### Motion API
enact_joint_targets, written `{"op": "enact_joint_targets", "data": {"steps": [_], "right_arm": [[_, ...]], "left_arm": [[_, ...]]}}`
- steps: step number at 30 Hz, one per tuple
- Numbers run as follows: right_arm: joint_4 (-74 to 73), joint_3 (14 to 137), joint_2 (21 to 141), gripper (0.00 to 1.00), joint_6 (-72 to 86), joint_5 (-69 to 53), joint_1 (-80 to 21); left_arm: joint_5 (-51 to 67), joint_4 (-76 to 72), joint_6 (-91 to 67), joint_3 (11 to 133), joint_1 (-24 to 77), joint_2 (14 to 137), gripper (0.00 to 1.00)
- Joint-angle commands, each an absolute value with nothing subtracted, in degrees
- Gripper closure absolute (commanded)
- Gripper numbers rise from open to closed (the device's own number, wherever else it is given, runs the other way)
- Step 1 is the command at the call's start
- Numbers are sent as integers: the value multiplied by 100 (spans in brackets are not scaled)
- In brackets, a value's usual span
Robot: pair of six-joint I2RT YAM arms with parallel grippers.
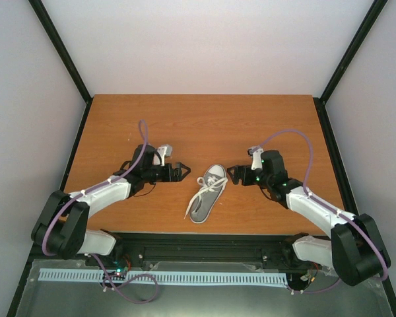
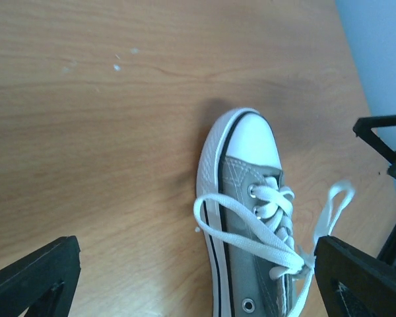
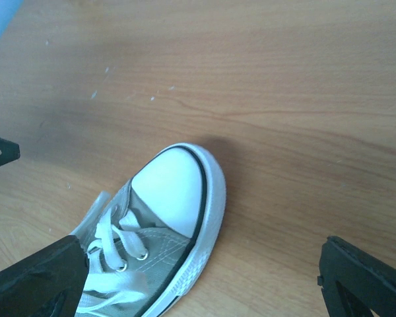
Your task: Tie the shoes
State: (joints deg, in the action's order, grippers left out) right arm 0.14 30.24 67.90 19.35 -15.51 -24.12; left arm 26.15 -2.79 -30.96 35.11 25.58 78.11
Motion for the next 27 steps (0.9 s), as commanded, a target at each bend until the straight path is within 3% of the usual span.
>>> {"op": "enact_joint_targets", "data": {"steps": [1, 7, 11, 16, 21, 24, 27], "right_arm": [[19, 2968, 6555, 4, 1826, -2262, -1929], [-99, 2970, 6396, 4, 1774, -2794, -1463], [-255, 3069, 6404, 4, 1724, -2379, -1324], [-199, 3337, 6685, 3, 1886, -2097, -432], [-16, 3561, 6815, 3, 1944, -435, -19], [463, 3437, 6569, 3, 1843, 70, 128], [940, 3234, 6390, 2, 1720, 474, 320]], "left_arm": [[2445, -49, -2913, 3675, 2162, 7562, 2], [2466, 90, -2856, 3640, 1762, 7287, 1], [2408, 172, -2788, 3699, 1522, 7168, 0], [2393, 119, -2742, 3976, 637, 7345, 0], [2547, -199, -3148, 3941, -814, 7439, 0], [2008, -188, -3324, 3695, -1585, 7088, 0], [312, -138, -2955, 3372, -1698, 6571, 0]]}}
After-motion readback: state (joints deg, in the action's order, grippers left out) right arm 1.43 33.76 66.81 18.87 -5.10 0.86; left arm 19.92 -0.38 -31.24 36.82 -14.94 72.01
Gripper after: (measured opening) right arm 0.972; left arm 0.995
